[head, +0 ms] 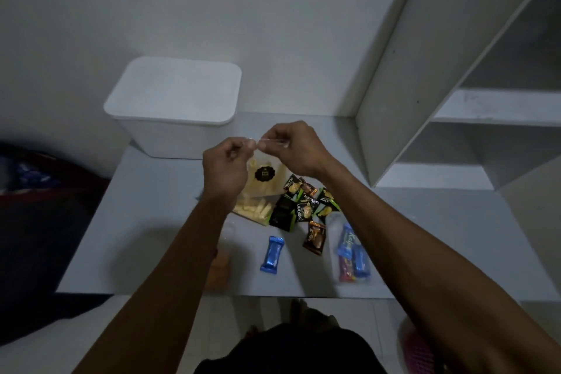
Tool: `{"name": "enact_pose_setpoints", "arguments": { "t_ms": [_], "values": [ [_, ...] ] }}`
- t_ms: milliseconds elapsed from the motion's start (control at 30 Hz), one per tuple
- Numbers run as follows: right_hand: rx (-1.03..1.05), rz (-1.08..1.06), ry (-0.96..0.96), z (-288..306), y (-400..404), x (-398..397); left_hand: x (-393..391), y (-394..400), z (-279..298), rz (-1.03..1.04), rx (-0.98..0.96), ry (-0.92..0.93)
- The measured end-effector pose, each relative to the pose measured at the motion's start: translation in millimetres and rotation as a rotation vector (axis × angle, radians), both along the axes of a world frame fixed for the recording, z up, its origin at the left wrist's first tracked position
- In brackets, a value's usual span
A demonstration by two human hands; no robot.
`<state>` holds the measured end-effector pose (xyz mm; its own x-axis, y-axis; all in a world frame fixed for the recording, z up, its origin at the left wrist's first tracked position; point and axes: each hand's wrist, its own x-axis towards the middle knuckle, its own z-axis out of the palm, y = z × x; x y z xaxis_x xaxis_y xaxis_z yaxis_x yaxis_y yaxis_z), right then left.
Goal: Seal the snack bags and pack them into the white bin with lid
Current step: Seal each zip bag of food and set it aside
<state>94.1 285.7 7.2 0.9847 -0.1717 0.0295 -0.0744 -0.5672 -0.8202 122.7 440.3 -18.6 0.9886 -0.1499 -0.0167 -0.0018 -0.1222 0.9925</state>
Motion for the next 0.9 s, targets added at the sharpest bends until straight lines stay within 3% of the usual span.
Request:
{"name": "enact_pose_setpoints", "arguments": {
  "t_ms": [233, 900],
  "values": [
    [-0.111, -0.050, -0.097, 22, 23, -7, -1, 17, 19, -0.024, -0.042, -0.033],
    [-0.068, -0.116, -0.090, 37, 19, -5, 20, 23, 26, -0.060, -0.103, -0.058]
  ]
}}
